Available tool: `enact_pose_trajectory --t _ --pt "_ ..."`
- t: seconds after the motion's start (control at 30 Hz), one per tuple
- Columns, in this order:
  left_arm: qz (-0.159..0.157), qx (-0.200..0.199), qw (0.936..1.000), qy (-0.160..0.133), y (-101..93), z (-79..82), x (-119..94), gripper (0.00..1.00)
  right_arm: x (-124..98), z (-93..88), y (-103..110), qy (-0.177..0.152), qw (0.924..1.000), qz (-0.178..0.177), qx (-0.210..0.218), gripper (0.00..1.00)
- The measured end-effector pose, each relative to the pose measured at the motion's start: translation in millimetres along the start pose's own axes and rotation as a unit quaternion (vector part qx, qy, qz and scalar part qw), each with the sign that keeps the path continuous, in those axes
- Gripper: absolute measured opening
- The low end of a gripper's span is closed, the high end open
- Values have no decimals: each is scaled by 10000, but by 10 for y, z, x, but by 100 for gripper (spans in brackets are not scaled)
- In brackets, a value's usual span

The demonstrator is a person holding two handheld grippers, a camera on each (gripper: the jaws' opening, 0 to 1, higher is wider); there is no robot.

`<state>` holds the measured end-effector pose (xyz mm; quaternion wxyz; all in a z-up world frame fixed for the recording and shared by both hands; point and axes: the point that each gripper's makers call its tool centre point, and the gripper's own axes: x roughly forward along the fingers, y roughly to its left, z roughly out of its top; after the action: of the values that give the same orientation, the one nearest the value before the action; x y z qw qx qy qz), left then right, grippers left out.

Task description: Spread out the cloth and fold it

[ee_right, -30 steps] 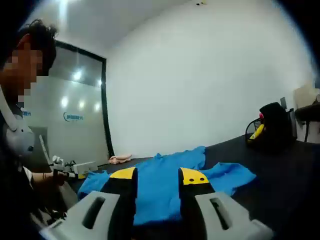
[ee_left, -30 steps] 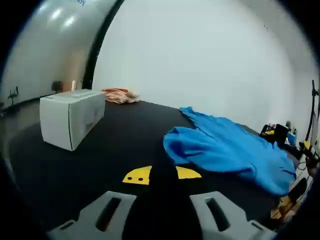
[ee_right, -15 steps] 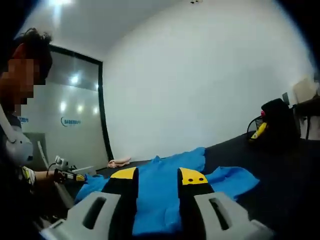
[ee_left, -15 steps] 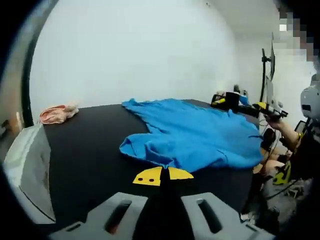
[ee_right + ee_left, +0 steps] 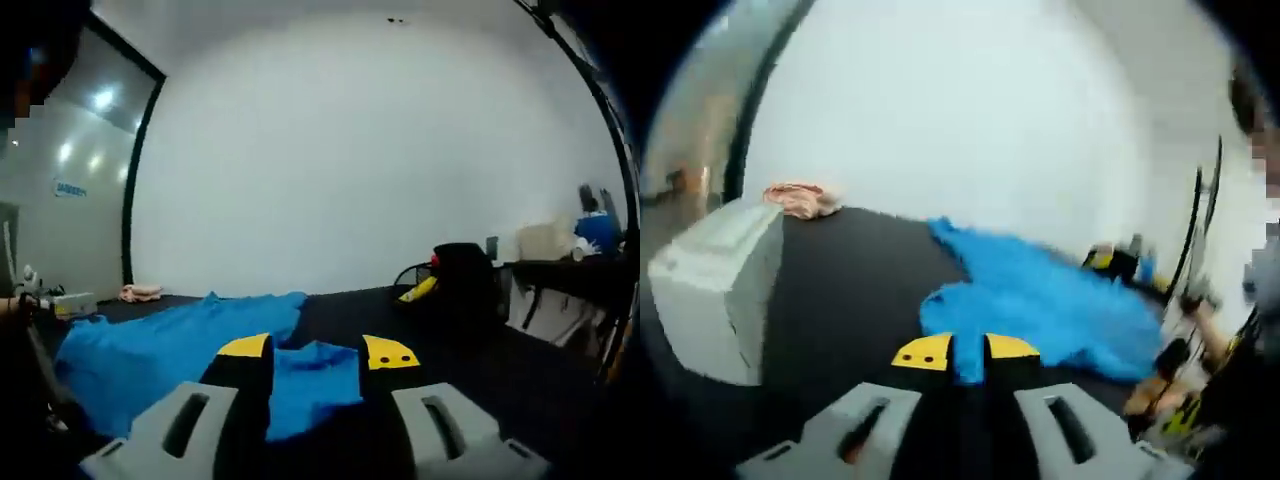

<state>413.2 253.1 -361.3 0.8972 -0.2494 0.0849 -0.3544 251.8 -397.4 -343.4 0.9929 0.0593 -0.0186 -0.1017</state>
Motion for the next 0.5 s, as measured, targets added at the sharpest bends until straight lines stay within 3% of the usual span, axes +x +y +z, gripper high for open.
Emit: enact_pose_trajectory --t 0.03,0.1,0.23,0.33,0.43,0.47,0.5 --pt "-58 -195 9996 -169 -25 19 18 40 21 -76 -43 150 9999 -26 -18 32" --pt "33 -37 9999 -135 -42 -75 83 45 106 -283 -158 501 9986 -128 116 31" --pt "715 450 9961 248 133 -303 177 32 312 -546 -242 1004 9940 -201 376 27" --pt "675 414 9965 268 125 -343 266 31 508 -710 -356 1368 9899 -342 129 25" --pt "887 359 9944 455 194 -380 327 30 696 -847 -336 1662 9824 -336 781 25" --pt "861 373 9946 439 186 -387 360 29 741 -796 -353 1467 9876 -341 444 19" --pt "852 378 9947 438 190 -391 370 29 711 -817 -427 1540 9864 -571 69 10"
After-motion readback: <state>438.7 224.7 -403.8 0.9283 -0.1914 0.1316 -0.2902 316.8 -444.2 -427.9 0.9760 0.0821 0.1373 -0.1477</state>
